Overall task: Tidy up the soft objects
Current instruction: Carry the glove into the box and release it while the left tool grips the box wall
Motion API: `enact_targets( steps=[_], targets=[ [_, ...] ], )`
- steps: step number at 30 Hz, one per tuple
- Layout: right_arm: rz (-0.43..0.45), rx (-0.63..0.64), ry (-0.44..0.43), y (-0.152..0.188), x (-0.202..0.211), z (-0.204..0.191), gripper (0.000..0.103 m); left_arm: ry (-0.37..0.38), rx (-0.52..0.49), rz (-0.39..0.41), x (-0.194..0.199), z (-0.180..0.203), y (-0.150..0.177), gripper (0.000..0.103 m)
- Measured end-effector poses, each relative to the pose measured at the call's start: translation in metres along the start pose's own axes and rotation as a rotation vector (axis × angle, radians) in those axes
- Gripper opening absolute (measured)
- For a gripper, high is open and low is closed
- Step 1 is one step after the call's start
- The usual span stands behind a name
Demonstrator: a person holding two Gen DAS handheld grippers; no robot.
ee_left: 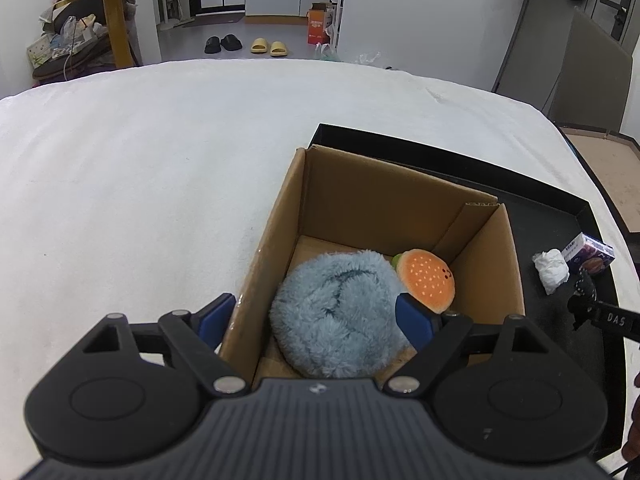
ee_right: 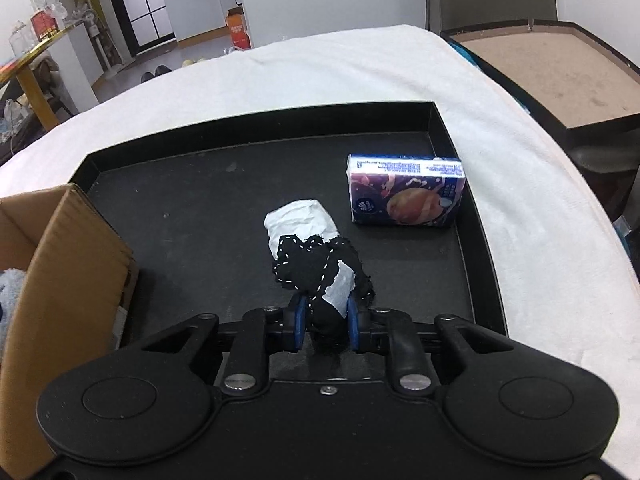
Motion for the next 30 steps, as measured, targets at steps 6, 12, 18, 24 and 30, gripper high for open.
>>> enact_targets(
  steps=[6,12,18,24,30],
  targets=[
    [0.023,0.018,-0.017,-0.011,0.013,-0.005,0.02,0.011,-0.006,-0.004,0.001,-0.002,0.001,0.086],
    [0.055,0.048,-0.045,-0.023,0.032,-0.019,0.02,0.026,0.004,0.001,0.005,-0.008,-0.001,0.085],
    [0.085,0.07,-0.075,-0.037,0.048,-0.035,0.02,0.04,0.014,0.001,0.007,-0.016,-0.001,0.085],
    [0.118,0.091,-0.11,-0.051,0.064,-0.056,0.02,0.047,0.033,0.01,0.009,-0.027,-0.003,0.085],
    [0.139,0.104,-0.143,-0.06,0.071,-0.076,0.02,0.06,0.043,0.016,0.01,-0.034,-0.004,0.085]
  ],
)
Point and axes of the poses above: each gripper's, at about its wrist camera, not at the fingertips, and x roughly against the way its jaws point, z to its right, y to its underside, the point moved 3 cm from there along -x, roughly the way its jaws point, and after that the axes turned 12 degrees about x, right-handed, at the moved point
